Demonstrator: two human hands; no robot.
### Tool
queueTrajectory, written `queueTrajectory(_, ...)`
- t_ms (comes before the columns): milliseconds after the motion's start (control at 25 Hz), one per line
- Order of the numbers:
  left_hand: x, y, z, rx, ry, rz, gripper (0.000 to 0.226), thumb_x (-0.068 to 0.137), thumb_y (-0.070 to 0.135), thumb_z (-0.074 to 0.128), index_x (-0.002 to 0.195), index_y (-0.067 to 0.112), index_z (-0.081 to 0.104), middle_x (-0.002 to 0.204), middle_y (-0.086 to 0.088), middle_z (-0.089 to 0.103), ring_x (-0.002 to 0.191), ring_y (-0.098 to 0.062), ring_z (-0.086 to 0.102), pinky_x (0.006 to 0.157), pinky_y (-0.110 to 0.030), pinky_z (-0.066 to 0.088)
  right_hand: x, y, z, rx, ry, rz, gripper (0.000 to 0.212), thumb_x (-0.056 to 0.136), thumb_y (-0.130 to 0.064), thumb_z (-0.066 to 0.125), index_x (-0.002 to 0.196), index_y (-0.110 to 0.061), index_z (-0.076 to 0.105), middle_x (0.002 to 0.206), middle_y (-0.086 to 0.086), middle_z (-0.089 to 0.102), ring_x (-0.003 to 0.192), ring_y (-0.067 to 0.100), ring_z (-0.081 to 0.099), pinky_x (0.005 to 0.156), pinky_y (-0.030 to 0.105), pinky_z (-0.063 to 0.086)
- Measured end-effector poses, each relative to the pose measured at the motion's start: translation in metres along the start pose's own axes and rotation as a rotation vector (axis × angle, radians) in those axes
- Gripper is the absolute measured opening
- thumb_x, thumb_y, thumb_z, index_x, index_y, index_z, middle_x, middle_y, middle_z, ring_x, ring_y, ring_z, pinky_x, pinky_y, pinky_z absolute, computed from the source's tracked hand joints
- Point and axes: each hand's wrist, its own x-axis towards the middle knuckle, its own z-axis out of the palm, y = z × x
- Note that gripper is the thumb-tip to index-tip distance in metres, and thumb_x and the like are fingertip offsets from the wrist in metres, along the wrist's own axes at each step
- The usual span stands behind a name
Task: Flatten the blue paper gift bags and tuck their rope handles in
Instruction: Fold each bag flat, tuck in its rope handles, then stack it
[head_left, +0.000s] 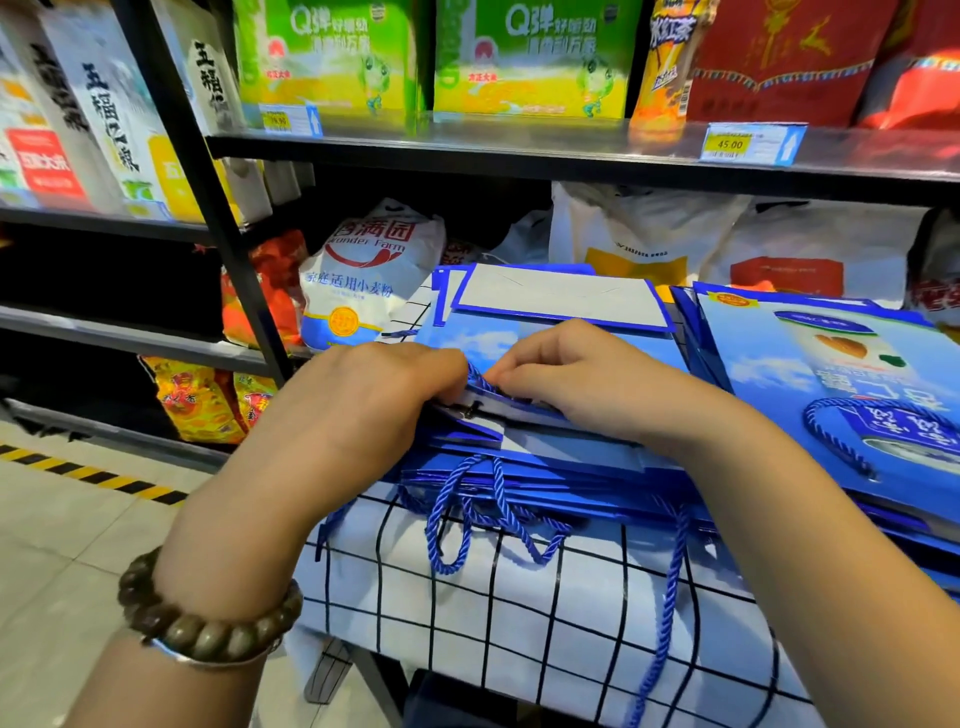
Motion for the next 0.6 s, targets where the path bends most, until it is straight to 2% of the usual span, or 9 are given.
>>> queueTrajectory(80, 0.002, -0.001, 0.002, -0.053, 0.030, 0.036, 0.033, 0.061, 0.004, 0.047, 0.078, 0.026, 0.065, 0.070, 0.002, 0.067, 0.058, -0.028, 0.062, 0.042, -0.032, 0.048, -0.004, -0.002, -0.001, -0.071, -0.079, -0.027, 0.016, 0.084, -0.011, 0.055, 0.091, -0.005, 0.068, 0.075, 0.002, 0.059, 0.065, 0.007, 0.046, 0.063, 0.022, 0.038)
queueTrajectory(200, -0.001, 0.016, 0.004, -0.137, 0.046, -0.184, 0.026, 0.073, 0.028, 0.046, 0.081, 0.026, 0.071, 0.091, 0.003, 0.070, 0.088, -0.024, 0.065, 0.067, -0.035, 0.052, -0.003, 0.001, 0.003, -0.242, -0.063, -0.112, 0.024, 0.085, -0.006, 0.053, 0.098, -0.018, 0.068, 0.086, -0.004, 0.065, 0.073, 0.007, 0.052, 0.070, 0.020, 0.041)
queueTrajectory(240, -0.001, 0.023, 0.004, -0.086, 0.029, -0.286, 0.028, 0.078, 0.041, 0.046, 0.084, 0.028, 0.070, 0.095, 0.005, 0.069, 0.093, -0.021, 0.062, 0.069, -0.032, 0.049, -0.003, 0.001, 0.003, -0.245, -0.051, -0.126, 0.025, 0.086, -0.006, 0.052, 0.099, -0.018, 0.069, 0.085, -0.004, 0.064, 0.072, 0.007, 0.051, 0.069, 0.021, 0.040)
queueTrajectory(320, 0.005, 0.034, 0.006, 0.094, -0.056, -0.443, 0.035, 0.084, 0.055, 0.047, 0.093, 0.028, 0.066, 0.095, 0.003, 0.064, 0.092, -0.021, 0.059, 0.062, -0.028, 0.040, -0.001, 0.000, 0.005, -0.241, -0.035, -0.151, 0.022, 0.087, -0.007, 0.052, 0.098, -0.016, 0.069, 0.085, -0.002, 0.066, 0.075, 0.011, 0.053, 0.072, 0.024, 0.041)
queueTrajectory(440, 0.013, 0.047, 0.006, 0.238, -0.172, -0.491, 0.026, 0.090, 0.046, 0.047, 0.101, 0.025, 0.060, 0.093, -0.001, 0.055, 0.093, -0.024, 0.057, 0.060, -0.028, 0.032, 0.000, -0.001, 0.009, -0.204, 0.005, -0.188, 0.017, 0.089, -0.014, 0.054, 0.096, -0.012, 0.070, 0.091, 0.003, 0.068, 0.084, 0.016, 0.058, 0.079, 0.030, 0.044)
queueTrajectory(520, 0.011, 0.046, 0.008, 0.252, -0.163, -0.432, 0.020, 0.095, 0.035, 0.043, 0.105, 0.024, 0.055, 0.103, 0.001, 0.054, 0.096, -0.023, 0.056, 0.062, -0.028, 0.031, 0.000, 0.000, 0.010, -0.159, 0.030, -0.191, 0.015, 0.089, -0.015, 0.056, 0.097, -0.014, 0.069, 0.090, -0.004, 0.066, 0.078, 0.008, 0.057, 0.071, 0.019, 0.044)
queueTrajectory(600, 0.009, 0.039, 0.004, 0.218, -0.183, -0.336, 0.022, 0.097, 0.036, 0.036, 0.108, 0.025, 0.052, 0.107, 0.004, 0.053, 0.099, -0.021, 0.055, 0.064, -0.028, 0.031, 0.001, 0.002, 0.009, -0.172, 0.032, -0.178, 0.020, 0.087, -0.009, 0.056, 0.103, -0.017, 0.067, 0.086, -0.012, 0.059, 0.070, 0.000, 0.053, 0.062, 0.006, 0.039)
